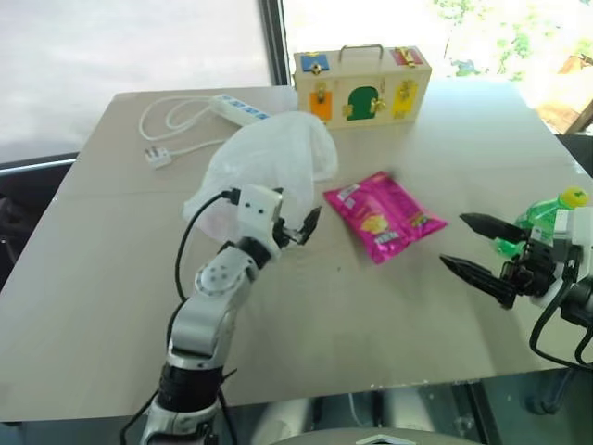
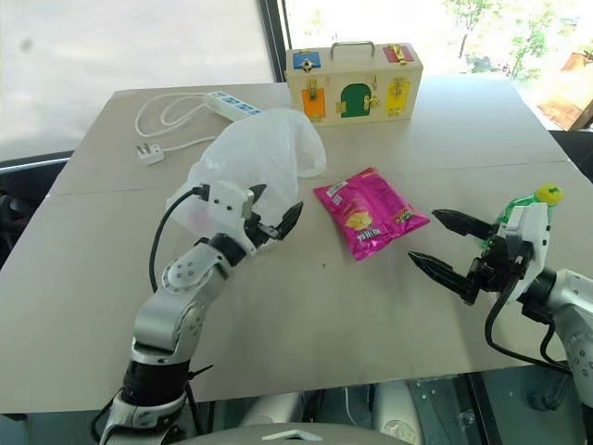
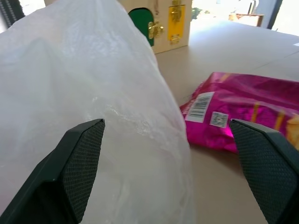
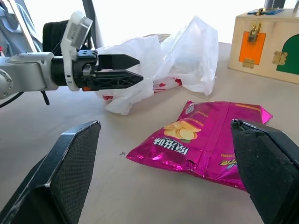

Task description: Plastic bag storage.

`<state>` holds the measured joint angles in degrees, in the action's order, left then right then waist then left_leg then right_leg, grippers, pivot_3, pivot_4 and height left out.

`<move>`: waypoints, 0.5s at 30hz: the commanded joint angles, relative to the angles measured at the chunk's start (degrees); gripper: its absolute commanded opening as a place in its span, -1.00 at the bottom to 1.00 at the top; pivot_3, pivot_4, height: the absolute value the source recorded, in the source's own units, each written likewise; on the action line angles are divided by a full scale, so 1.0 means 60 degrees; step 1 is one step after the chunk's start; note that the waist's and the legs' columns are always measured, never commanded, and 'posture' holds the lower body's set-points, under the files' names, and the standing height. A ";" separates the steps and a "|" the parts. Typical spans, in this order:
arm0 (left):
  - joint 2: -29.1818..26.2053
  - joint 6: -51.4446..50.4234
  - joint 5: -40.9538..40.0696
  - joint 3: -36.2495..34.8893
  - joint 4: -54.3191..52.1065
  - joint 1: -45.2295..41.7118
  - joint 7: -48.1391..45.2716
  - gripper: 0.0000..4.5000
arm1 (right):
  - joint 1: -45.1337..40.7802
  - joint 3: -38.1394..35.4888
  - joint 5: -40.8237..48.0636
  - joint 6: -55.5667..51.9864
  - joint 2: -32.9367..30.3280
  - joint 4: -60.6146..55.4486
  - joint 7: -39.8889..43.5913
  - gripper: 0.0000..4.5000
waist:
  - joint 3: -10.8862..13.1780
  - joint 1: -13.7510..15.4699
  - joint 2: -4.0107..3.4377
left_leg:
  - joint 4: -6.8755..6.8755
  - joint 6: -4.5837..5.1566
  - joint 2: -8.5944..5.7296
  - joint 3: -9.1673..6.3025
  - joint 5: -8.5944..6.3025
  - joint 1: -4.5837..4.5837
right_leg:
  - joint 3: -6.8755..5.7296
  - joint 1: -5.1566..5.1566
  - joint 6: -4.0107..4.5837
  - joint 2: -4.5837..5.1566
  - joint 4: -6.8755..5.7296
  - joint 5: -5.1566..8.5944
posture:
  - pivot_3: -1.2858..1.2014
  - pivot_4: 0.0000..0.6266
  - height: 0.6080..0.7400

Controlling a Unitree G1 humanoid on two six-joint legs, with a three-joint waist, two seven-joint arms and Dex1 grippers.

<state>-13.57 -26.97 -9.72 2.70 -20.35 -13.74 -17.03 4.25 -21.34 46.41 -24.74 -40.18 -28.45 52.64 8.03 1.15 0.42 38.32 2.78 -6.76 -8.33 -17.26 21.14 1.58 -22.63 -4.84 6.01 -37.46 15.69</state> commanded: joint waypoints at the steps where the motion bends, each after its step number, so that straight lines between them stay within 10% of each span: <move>1: 0.0218 0.0660 0.0428 0.0395 0.0537 -0.0177 0.0161 0.97 | -0.0026 -0.0309 0.0254 -0.0012 -0.0009 -0.0371 -0.0280 1.00 | 0.0000 -0.0002 0.0000 | 0.0000 0.0000 0.0000 0.0000 0.0000 0.0000 | 0.0000 0.0000 0.0000 0.0000 0.0000 0.0000 | 0.03 -0.52 1.00; 13: 0.0340 0.1343 0.2700 0.1370 0.3374 -0.1571 0.1187 0.97 | -0.0224 -0.0146 0.0277 0.0083 0.0042 -0.0316 -0.0599 1.00 | 0.0012 0.0067 0.0020 | 0.0012 0.0001 0.0000 0.0003 0.0001 0.0001 | 0.0003 -0.0004 -0.0001 -0.0002 -0.0017 0.0000 | 0.03 -0.52 1.00; 15: 0.0245 0.1304 0.2792 0.1464 0.3333 -0.1452 0.1055 0.58 | -0.0293 -0.0129 0.0258 0.0090 0.0038 -0.0257 -0.0597 1.00 | 0.0013 0.0065 0.0022 | 0.0012 0.0001 -0.0001 0.0003 0.0001 0.0002 | 0.0003 -0.0005 -0.0001 -0.0003 -0.0017 0.0000 | 0.03 -0.52 1.00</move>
<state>-11.74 -19.60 5.74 11.06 1.08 -22.35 -10.32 3.25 -21.24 47.12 -24.81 -40.09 -28.80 49.40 8.11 1.55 0.56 38.40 2.78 -6.77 -8.32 -17.25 21.15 1.59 -22.66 -4.85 5.99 -37.57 15.69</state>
